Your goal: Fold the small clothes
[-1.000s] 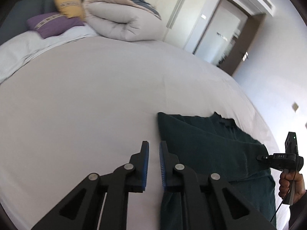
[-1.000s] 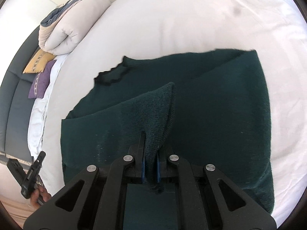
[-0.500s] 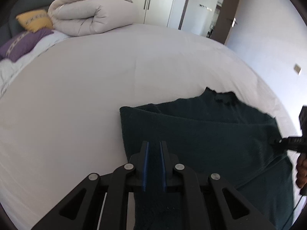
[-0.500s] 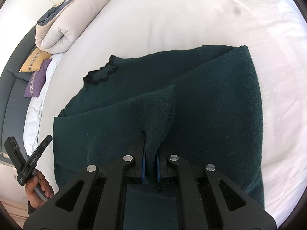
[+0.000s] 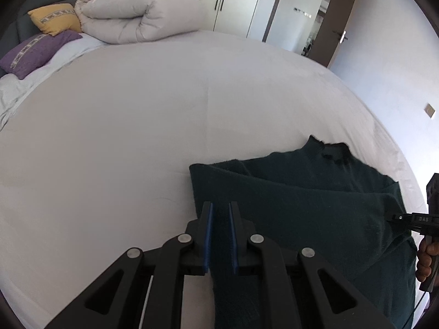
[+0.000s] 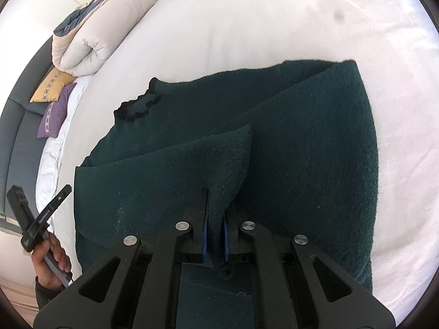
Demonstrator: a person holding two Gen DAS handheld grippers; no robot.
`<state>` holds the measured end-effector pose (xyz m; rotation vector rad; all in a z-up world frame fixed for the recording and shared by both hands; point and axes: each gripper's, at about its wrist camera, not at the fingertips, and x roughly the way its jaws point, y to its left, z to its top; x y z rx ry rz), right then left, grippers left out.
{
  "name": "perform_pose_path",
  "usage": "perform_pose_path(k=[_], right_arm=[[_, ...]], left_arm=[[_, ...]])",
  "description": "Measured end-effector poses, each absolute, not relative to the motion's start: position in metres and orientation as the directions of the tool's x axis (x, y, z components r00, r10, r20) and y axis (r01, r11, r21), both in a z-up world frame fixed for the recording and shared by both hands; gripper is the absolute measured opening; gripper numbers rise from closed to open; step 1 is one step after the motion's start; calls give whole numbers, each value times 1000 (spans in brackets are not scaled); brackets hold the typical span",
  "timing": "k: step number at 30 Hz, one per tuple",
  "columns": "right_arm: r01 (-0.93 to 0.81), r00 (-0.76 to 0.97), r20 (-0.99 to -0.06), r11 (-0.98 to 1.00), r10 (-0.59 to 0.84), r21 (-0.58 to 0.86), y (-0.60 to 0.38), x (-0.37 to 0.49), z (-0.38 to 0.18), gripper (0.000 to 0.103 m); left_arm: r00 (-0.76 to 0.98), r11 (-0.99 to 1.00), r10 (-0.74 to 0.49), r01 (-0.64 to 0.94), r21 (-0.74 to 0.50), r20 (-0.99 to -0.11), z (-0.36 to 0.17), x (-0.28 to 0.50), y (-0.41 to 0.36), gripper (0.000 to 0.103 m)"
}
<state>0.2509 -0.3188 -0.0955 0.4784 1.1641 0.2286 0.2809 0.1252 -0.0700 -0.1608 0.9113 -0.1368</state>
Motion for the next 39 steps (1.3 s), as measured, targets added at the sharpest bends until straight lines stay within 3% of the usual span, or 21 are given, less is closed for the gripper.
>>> perform_pose_path(k=[4,10,16,20,22,24,27,29,30,31,37,39], right_arm=[[78,402,-781,832,478,549,-330,251,-105,6],[57,433,-729,792,529,608,-334,249,-112,5],[44,472,-697,775,540,630,-336,238,-110,9],[54,500,-690,777,523,628,-344,222,-105,10],[69,515,-687,774,512,629,-352,209,-102,10],[98,524,-690,770,499,631,-362,195,-98,19],[134,549,-685,758,479,638,-384,163,-88,25],[155,573,-683,759,452,632,-399,134,-79,41],[167,580,-686,761,439,627,-405,121,-75,60],[176,597,-680,758,425,628,-411,102,-71,68],[143,585,-696,791,417,594,-423,3,-61,69],[124,555,-709,799,436,589,-423,-29,-64,69]], left_arm=[[553,983,-177,66,-170,-814,-93,292,117,10],[593,993,-119,90,-81,-797,-100,285,107,10],[644,990,-11,114,82,-765,-96,237,93,11],[666,987,11,111,114,-746,-93,205,94,22],[657,992,-9,100,76,-753,-88,194,98,35],[660,997,-19,69,36,-751,-82,176,107,53],[647,999,-32,42,-7,-761,-78,137,118,65],[637,999,-37,27,-26,-770,-77,106,125,69],[629,999,-42,17,-41,-776,-77,88,129,70],[621,998,-50,8,-57,-782,-78,75,132,71],[505,964,-218,-19,-264,-835,-88,-6,153,77],[488,960,-249,8,-281,-837,-88,-28,149,77]])
